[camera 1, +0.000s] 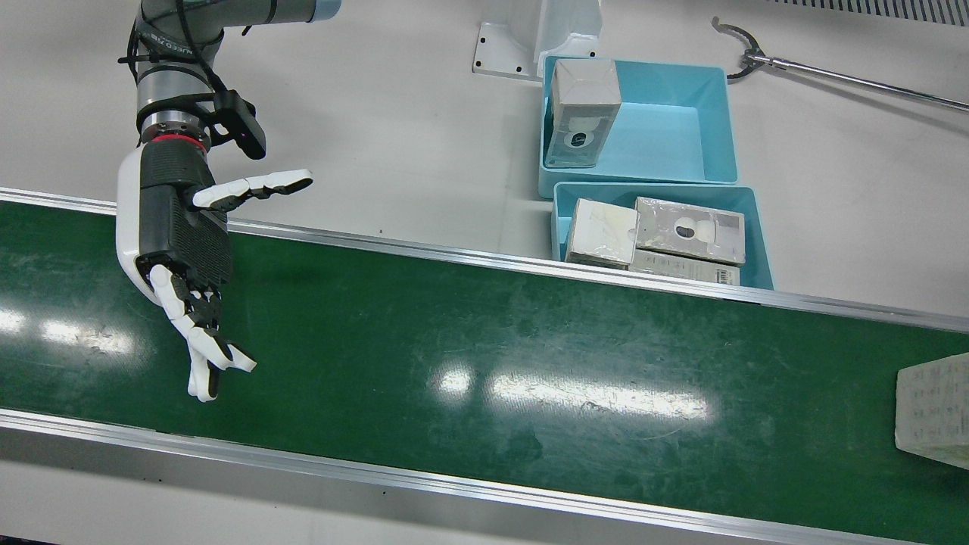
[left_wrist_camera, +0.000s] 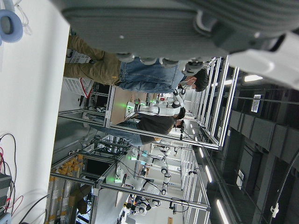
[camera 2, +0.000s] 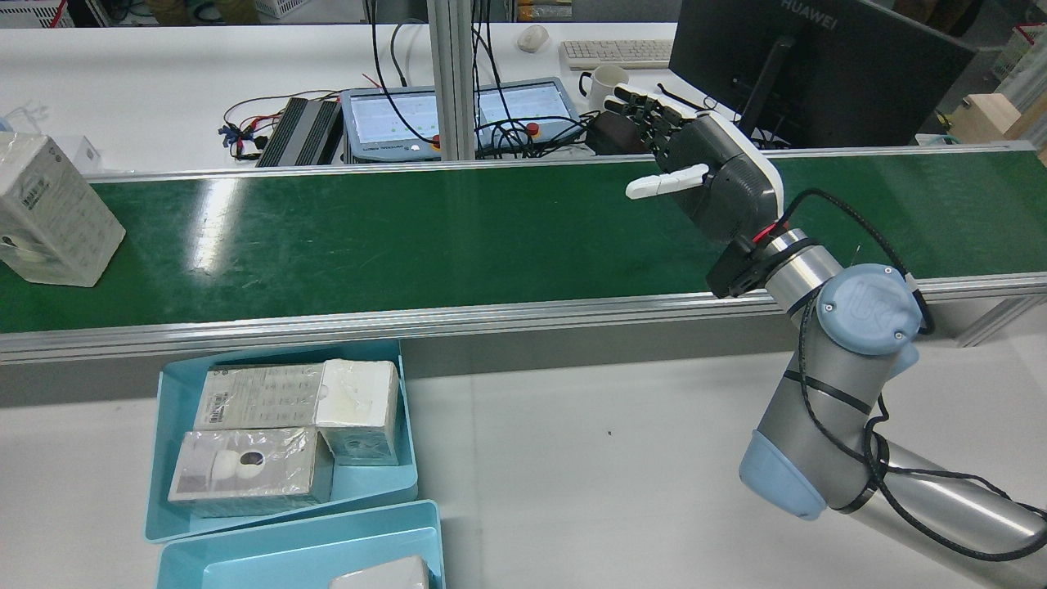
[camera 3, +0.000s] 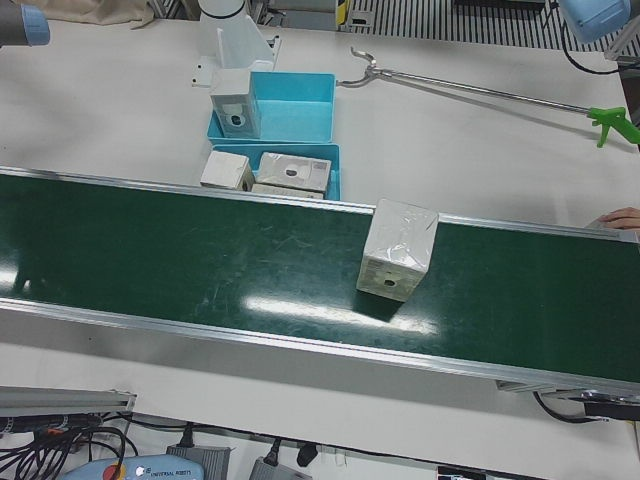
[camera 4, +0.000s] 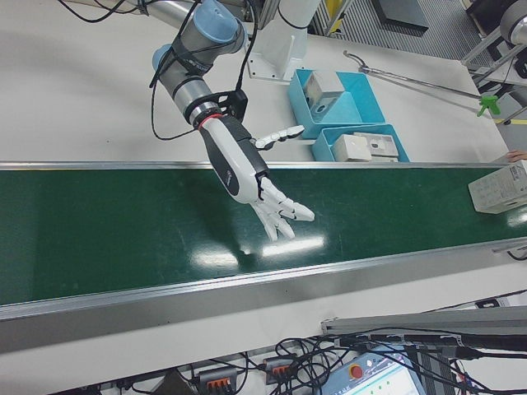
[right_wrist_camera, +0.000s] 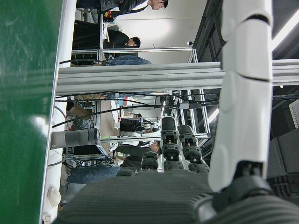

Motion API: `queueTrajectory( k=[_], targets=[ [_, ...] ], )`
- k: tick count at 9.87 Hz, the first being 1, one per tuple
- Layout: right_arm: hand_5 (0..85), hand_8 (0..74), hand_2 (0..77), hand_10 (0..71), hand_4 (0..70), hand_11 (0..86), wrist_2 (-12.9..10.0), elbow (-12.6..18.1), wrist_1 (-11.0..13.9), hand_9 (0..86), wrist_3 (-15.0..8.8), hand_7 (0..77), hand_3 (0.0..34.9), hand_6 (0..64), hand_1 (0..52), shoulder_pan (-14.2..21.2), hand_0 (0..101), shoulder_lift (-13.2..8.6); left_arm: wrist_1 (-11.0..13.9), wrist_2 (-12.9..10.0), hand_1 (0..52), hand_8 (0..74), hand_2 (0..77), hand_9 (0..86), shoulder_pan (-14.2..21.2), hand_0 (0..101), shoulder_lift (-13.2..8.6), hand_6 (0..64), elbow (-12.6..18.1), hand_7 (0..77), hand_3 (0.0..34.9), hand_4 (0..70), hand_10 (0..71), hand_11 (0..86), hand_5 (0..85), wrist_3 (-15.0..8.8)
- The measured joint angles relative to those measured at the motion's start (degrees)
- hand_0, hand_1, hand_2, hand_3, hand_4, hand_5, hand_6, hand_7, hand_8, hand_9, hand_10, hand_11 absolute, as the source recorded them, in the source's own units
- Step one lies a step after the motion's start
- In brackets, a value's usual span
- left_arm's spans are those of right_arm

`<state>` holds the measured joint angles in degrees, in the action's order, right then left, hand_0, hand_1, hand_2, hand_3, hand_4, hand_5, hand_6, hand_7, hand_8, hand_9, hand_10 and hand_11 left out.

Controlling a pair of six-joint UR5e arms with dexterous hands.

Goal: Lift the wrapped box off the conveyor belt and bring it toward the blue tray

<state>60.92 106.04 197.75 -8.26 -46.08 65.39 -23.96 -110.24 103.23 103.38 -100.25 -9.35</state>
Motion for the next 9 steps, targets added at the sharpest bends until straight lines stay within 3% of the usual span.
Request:
queueTrajectory(
  k=[3, 9],
  targets=[
    [11.5, 4.4, 7.1, 0.0, 13.6, 1.1, 0.0, 0.0, 0.0, 6.0, 0.0, 19.1, 0.0, 7.1, 10.4, 0.0, 48, 0.0, 0.0, 0.0, 0.0, 0.5, 1.1, 0.0, 0.0, 0, 0.0, 0.5, 0.0, 0.5, 0.0, 0.0, 0.0, 0.5, 1.1, 0.0],
    [11.5, 4.4, 7.1, 0.0, 13.6, 1.1, 0.0, 0.0, 0.0, 7.1, -0.1, 20.2, 0.0, 7.6, 12.0, 0.1, 48, -0.1, 0.0, 0.0, 0.0, 0.5, 0.5, 0.0, 0.0, 0, 0.0, 0.0, 0.0, 0.5, 0.0, 0.5, 0.0, 0.5, 1.1, 0.0]
  ],
)
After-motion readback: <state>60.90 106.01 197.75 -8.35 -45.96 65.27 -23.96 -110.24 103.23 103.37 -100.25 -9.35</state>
